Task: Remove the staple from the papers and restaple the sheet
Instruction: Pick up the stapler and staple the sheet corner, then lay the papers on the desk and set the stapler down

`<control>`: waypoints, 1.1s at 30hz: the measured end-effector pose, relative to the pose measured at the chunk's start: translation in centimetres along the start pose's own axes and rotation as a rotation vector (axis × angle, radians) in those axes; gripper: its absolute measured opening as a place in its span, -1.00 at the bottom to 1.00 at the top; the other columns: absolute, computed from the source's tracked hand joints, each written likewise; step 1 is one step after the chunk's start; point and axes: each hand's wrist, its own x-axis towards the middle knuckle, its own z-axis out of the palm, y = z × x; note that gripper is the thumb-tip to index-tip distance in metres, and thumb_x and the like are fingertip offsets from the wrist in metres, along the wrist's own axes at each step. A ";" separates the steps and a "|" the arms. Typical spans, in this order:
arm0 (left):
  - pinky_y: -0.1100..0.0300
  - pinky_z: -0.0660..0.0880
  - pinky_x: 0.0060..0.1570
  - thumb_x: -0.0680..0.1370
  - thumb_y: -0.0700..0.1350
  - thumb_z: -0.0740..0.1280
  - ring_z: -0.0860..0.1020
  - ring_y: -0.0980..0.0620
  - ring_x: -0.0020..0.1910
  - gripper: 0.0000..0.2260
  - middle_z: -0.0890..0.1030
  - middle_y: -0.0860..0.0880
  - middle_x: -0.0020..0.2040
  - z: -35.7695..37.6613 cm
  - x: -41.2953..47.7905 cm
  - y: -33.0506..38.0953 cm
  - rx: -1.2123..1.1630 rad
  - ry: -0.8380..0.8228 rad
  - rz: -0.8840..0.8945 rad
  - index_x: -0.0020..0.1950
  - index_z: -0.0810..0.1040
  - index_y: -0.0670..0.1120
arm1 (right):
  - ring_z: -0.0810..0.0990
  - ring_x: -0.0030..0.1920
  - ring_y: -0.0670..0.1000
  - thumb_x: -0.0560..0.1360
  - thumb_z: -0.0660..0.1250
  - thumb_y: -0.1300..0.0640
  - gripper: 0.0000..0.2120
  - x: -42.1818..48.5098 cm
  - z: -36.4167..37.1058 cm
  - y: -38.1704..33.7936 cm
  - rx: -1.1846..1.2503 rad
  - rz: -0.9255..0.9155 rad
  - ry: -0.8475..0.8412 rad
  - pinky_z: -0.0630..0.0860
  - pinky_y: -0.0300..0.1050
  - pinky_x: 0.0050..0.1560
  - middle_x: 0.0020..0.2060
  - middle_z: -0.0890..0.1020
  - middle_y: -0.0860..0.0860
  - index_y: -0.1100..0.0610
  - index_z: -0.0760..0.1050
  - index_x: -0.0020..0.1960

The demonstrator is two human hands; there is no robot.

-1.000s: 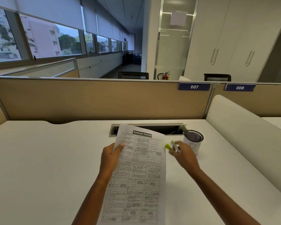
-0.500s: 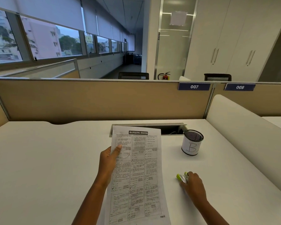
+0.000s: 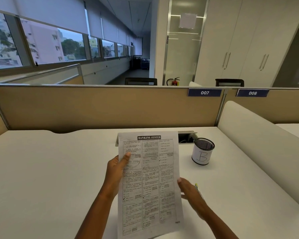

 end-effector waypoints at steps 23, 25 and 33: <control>0.14 0.42 -0.27 0.48 -0.29 0.24 0.51 -0.12 -0.33 -0.82 0.58 -0.16 -0.34 -3.4 0.4 -7.5 0.415 0.438 -0.141 -0.28 0.55 -0.33 | 0.70 -0.29 -0.02 0.50 0.27 0.32 -0.88 2.5 5.0 0.4 0.232 0.027 0.181 0.62 -0.19 -0.34 -0.21 0.70 0.08 0.18 0.56 -0.07; 0.10 0.49 -0.25 0.48 -0.31 0.25 0.54 -0.16 -0.31 -0.82 0.57 -0.12 -0.33 -4.2 0.5 -7.6 0.458 0.485 -0.111 -0.31 0.55 -0.28 | 0.69 -0.17 0.10 0.50 0.27 0.28 -0.89 3.4 6.2 -0.2 0.175 0.019 0.194 0.65 0.04 -0.13 -0.12 0.69 0.14 0.19 0.55 -0.03; 0.11 0.38 -0.23 0.44 -0.38 0.29 0.49 -0.15 -0.31 -0.82 0.60 -0.25 -0.30 -9.7 4.7 -6.5 0.540 0.620 -0.064 -0.38 0.51 -0.27 | 0.65 -0.12 0.09 0.51 0.26 0.24 -0.85 8.4 12.7 -3.1 0.021 -0.005 0.166 0.58 -0.30 -0.24 0.01 0.65 0.18 0.28 0.48 0.04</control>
